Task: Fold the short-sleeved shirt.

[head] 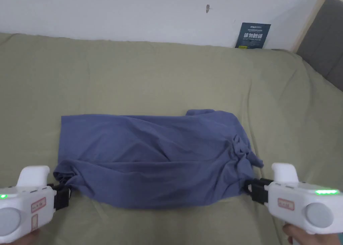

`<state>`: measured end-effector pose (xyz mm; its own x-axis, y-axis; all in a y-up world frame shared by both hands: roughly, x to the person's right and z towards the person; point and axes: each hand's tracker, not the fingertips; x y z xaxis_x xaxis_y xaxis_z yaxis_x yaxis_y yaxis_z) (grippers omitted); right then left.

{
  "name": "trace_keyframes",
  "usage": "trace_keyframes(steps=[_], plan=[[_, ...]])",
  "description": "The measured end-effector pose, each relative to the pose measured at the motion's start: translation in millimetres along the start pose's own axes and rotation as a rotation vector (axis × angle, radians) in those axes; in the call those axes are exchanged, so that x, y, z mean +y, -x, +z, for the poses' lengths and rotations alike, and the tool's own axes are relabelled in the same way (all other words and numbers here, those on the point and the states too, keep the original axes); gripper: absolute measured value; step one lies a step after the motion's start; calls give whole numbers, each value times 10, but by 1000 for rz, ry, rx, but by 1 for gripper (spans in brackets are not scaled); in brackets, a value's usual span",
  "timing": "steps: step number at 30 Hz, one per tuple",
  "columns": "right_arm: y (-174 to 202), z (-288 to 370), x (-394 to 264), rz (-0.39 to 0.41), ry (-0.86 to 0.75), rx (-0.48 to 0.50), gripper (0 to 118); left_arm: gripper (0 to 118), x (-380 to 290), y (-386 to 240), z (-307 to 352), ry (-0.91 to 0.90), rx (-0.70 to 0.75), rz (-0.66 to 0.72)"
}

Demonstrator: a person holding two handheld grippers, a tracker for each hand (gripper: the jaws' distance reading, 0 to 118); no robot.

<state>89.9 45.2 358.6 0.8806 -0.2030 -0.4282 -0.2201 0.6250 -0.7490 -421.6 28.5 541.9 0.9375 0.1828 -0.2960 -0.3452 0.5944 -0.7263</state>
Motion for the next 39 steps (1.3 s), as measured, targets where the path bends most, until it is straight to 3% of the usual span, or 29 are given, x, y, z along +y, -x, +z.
trace_keyframes(steps=[11, 18, 23, 24, 25, 27, 28, 29, 32, 34, 35, 36, 37, 38, 39], plan=[[124, 897, 143, -77, 27, 78, 10, 16, 108, -101, 716, -45, -46, -37], [6, 1074, -375, -85, 120, 104, 10, 16, -314, -59, 1141, 3, -46, -47], [-26, 916, -887, -114, 157, 100, 11, 16, -772, 89, 1010, 77, -22, 0], [-77, 826, -983, -113, 135, 86, 16, 16, -860, 131, 924, 80, -18, 21], [-143, 740, -1067, -109, 87, 59, 39, 35, -947, 159, 861, 65, 0, 57], [-211, 664, -1208, -113, 31, -1, 102, 111, -1096, 231, 725, 70, 86, 95], [-233, 663, -1265, -111, 27, -26, 118, 117, -1173, 281, 679, 82, 104, 86], [-266, 705, -1316, -108, 17, -37, 118, 113, -1202, 256, 763, -2, 104, 61], [-101, 1065, -1408, -82, -31, -28, 118, 115, -1335, 211, 1043, -24, 113, 21], [128, 1301, -1465, 7, -79, -55, 118, 115, -1398, 73, 1256, -86, 129, -31], [259, 1396, -1497, 49, -113, -73, 112, 114, -1422, -7, 1349, -117, 143, -55], [385, 1483, -1527, 75, -134, -60, 94, 111, -1509, -50, 1491, -158, 148, -79], [494, 1526, -1546, 71, -152, -27, 42, 94, -1519, -111, 1548, -182, 130, -96], [593, 1551, -1555, 49, -175, -16, 42, 82, -1520, -169, 1583, -178, 121, -99], [701, 1552, -1565, 34, -187, -35, 28, 70, -1509, -214, 1572, -164, 123, -93]])
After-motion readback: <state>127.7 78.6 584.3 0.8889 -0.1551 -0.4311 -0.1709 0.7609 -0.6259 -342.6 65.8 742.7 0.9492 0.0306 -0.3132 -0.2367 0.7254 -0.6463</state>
